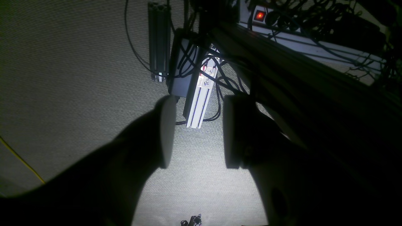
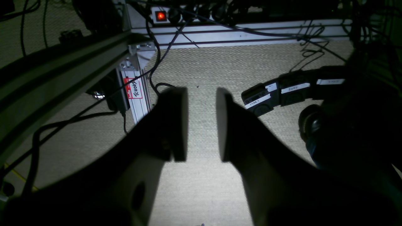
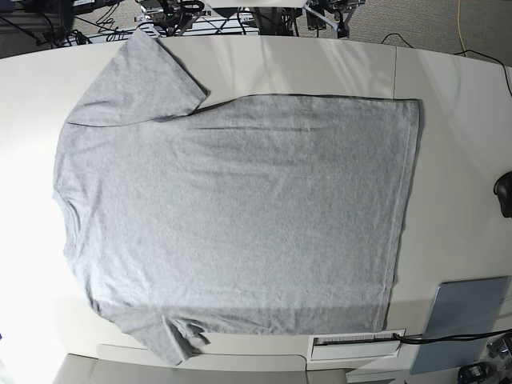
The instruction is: Fold the T-shirt properly
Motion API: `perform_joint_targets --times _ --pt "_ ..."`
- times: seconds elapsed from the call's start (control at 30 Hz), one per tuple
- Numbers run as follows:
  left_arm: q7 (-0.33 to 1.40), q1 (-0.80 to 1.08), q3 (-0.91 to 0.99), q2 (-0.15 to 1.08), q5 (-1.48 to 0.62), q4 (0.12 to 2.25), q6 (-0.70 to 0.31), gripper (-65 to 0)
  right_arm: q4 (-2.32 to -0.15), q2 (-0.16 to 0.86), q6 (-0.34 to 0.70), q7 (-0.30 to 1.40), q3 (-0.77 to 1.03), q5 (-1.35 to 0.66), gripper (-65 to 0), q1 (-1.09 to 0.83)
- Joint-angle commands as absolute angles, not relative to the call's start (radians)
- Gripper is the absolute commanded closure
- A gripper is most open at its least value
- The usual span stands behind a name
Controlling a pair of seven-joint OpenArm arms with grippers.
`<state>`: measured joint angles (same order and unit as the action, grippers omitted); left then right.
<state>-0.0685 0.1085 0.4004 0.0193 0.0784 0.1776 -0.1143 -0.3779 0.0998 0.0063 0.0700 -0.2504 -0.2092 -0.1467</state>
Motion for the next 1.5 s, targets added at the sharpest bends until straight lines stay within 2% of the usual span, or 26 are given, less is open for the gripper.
perform_joint_targets --times 0.0,0.8,1.03,1.27,1.47 --pt "-0.068 0.117 0.402 0.017 0.079 0.181 -0.123 -26.2 -0.384 0.109 0.002 0.059 -0.249 -0.208 -16.2 -0.147" --pt "-0.070 0.126 0.402 0.018 0.080 0.182 -0.123 -26.2 -0.384 0.115 0.002 0.058 -0.249 -0.200 -16.2 -0.170" --pt "-0.067 0.196 0.402 0.026 0.207 0.255 -0.126 -26.2 -0.386 0.117 0.002 0.048 -0.249 -0.084 -16.1 -0.237" --pt "-0.007 0.358 0.402 0.026 0.190 0.483 -0.269 -26.2 -0.434 0.159 0.006 0.073 -0.249 -0.077 -16.1 -0.326" --pt "0.107 0.550 0.402 0.047 0.026 0.791 -0.390 -26.2 -0.696 0.250 0.007 0.163 -0.249 -0.078 -16.1 -0.520"
